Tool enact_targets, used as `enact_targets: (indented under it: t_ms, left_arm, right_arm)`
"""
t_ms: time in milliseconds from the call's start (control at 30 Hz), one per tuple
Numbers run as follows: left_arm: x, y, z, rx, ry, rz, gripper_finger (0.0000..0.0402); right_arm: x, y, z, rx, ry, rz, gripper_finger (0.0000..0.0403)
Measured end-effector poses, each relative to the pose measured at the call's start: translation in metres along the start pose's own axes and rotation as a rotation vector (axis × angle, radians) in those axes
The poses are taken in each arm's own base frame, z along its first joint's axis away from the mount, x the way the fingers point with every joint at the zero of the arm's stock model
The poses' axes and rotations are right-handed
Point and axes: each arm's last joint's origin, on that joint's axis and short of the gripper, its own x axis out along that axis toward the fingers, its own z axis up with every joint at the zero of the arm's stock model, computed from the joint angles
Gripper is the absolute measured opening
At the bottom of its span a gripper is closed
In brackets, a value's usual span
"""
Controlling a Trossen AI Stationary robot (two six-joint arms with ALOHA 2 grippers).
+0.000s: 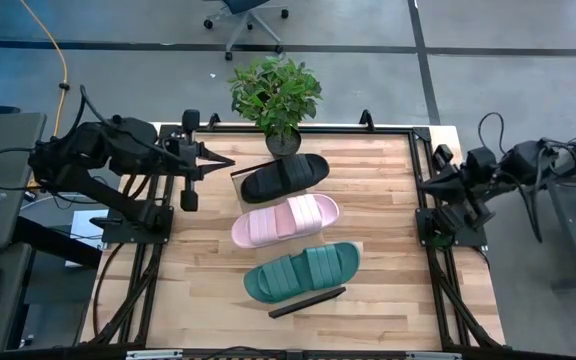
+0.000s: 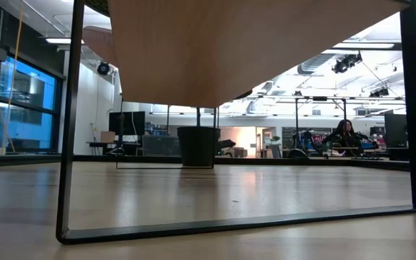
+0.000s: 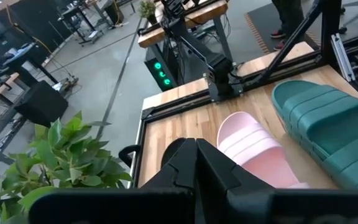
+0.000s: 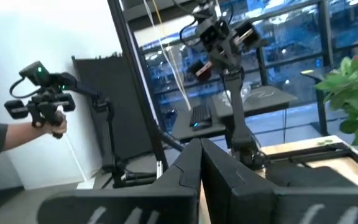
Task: Pick and place slides into the shelf
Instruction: Return to Home Position
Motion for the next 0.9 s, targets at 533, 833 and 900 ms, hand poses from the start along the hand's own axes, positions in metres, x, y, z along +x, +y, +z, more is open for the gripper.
enact_targets:
  t_ms: [533, 833, 900]
  left_arm:
    - [0.000, 0.000, 0.000, -0.026, 0.005, 0.009, 0.0000]
    - [0.009, -0.002, -0.005, 0.027, 0.014, 0.090, 0.0000]
    - [0.011, -0.003, -0.006, 0.040, -0.032, 0.108, 0.0000]
  right_arm:
    - [0.057, -0.018, -0.011, -0.045, 0.118, 0.032, 0.0000]
    - [0.026, -0.039, -0.001, -0.070, 0.078, -0.098, 0.0000]
    - [0.018, -0.041, -0.002, -0.062, 0.095, -0.121, 0.0000]
